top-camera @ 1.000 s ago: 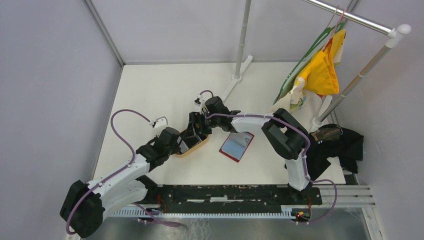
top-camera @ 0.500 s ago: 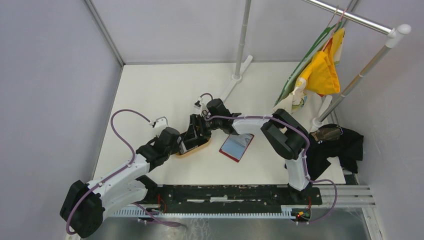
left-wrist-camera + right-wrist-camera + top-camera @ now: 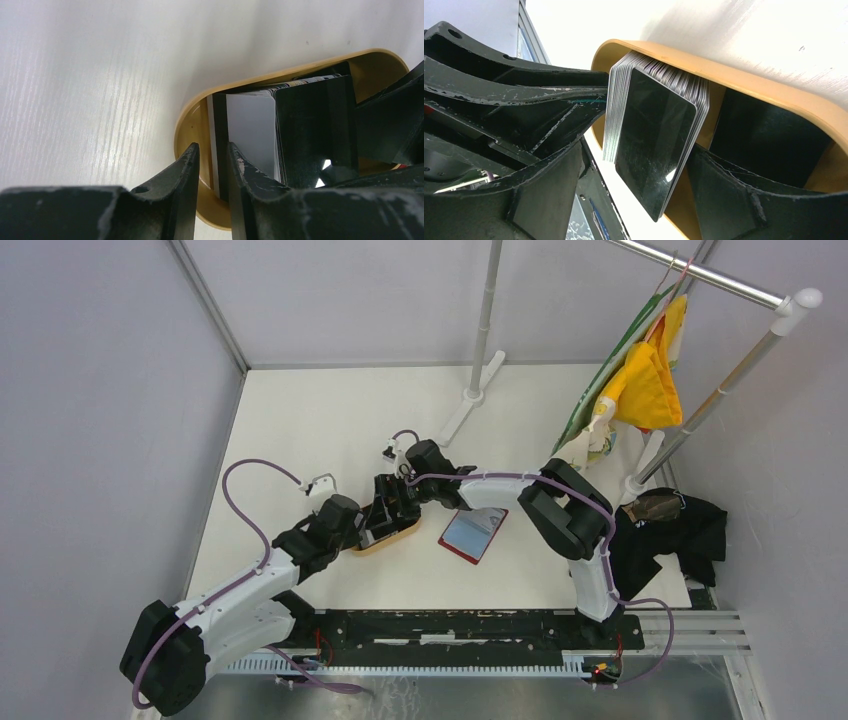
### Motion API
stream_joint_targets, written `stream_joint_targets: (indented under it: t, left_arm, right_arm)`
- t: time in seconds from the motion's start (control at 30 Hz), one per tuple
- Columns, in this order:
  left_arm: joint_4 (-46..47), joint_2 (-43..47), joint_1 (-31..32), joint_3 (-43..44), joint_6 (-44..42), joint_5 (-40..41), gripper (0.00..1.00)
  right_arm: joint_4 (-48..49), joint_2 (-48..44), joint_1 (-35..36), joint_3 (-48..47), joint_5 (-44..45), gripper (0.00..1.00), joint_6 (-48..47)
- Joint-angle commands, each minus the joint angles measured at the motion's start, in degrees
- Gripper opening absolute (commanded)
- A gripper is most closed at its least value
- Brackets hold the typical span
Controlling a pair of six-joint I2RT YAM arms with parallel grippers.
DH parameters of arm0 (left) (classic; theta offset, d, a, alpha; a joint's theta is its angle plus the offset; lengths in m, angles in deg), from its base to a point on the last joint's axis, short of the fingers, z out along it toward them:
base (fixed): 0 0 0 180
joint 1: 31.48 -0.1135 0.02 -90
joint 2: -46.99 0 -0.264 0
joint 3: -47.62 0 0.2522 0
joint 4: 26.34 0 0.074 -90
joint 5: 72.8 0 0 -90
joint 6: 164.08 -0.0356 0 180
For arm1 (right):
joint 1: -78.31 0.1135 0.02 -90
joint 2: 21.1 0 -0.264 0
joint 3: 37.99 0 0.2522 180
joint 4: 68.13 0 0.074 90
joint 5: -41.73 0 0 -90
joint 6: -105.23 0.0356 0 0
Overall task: Put the credit cards into the card holder
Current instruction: Pick up the credit card from the storage box.
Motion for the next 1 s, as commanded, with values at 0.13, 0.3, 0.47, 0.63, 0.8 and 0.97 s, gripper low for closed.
stream_joint_targets:
  t: [0.13,0.3,0.47,0.63,0.8,0.97]
  left_arm:
    - [1.3,0.8,0.1,0.7,0.1,-0.5,0.33]
    - [1.1,0.5,0.1,0.8,0.1,-0.4,0.33]
    - [1.0,0.5,0.0,1.0,0.1,-0.6,0.33]
    - [0.3,1.3,0.0,1.3,0.1,-0.4,0.33]
    - [-0.5,2.0,0.1,1.6,0.0,-0.3,0.33]
    - [-0.8,2.3,0.1,1.9,-0.2,-0.2,0.32]
  right_arm:
    - [-0.8,-2.5,-2.4,-2.7,-2.9,0.79,-0.6]
    - [0.6,-3.9,-4.1,-1.9,-4.5,0.77,0.4]
    - [0.7,-4.2,-4.9,-1.5,-4.7,0.73,0.0]
    - [-2.0,-4.2,-5.6,-1.7,-2.4,0.66,-2.7]
    - [-3.0,-4.2,-6.6,-1.3,-0.8,0.57,-4.0]
    - [-4.2,-4.7,-7.1,-1.1,1.1,0.5,-5.4]
